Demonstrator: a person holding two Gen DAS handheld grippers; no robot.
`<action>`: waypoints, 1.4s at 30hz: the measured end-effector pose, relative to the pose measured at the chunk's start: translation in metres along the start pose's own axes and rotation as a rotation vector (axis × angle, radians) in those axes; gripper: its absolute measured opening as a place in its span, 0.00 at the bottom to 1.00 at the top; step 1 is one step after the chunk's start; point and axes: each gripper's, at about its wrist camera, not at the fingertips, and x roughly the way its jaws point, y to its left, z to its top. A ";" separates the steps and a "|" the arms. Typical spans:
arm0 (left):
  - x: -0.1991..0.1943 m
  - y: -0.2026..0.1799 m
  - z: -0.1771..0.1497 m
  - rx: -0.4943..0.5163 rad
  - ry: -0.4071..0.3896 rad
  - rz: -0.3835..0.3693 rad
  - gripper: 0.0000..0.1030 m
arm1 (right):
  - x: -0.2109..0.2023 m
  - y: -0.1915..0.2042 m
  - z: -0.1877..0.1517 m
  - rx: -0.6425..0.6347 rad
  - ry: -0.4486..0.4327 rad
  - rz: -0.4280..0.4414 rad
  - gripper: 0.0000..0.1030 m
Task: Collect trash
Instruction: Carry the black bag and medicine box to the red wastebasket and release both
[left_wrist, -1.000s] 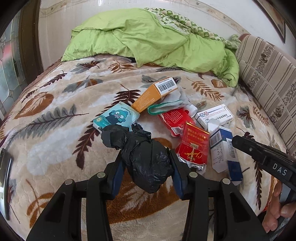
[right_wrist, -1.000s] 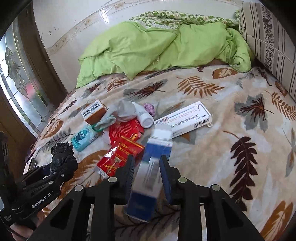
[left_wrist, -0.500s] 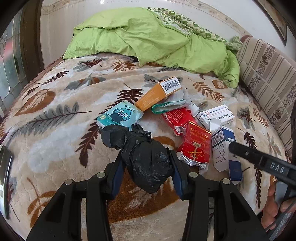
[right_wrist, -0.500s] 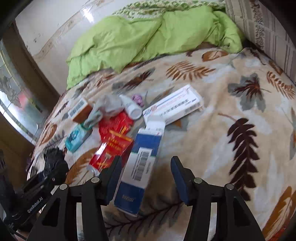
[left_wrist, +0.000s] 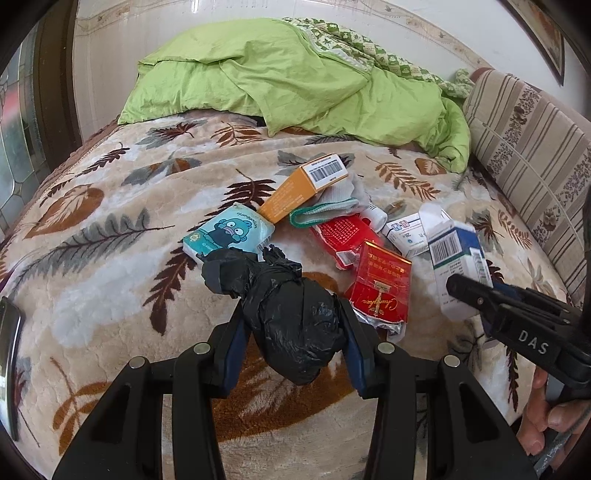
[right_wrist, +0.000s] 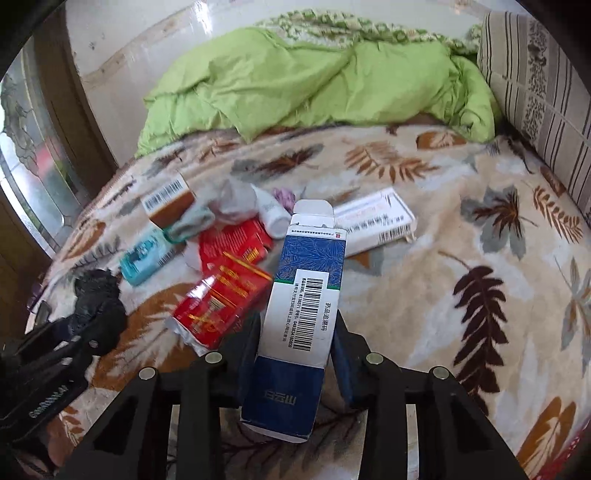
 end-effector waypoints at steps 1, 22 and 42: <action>0.000 -0.001 0.000 0.005 -0.003 0.000 0.43 | -0.003 0.002 0.001 -0.009 -0.018 0.004 0.38; -0.008 -0.008 0.000 0.041 -0.049 -0.041 0.43 | -0.016 0.009 0.004 -0.022 -0.064 0.092 0.38; -0.047 -0.052 -0.003 0.038 -0.083 -0.182 0.43 | -0.108 -0.033 -0.023 0.165 -0.116 0.186 0.38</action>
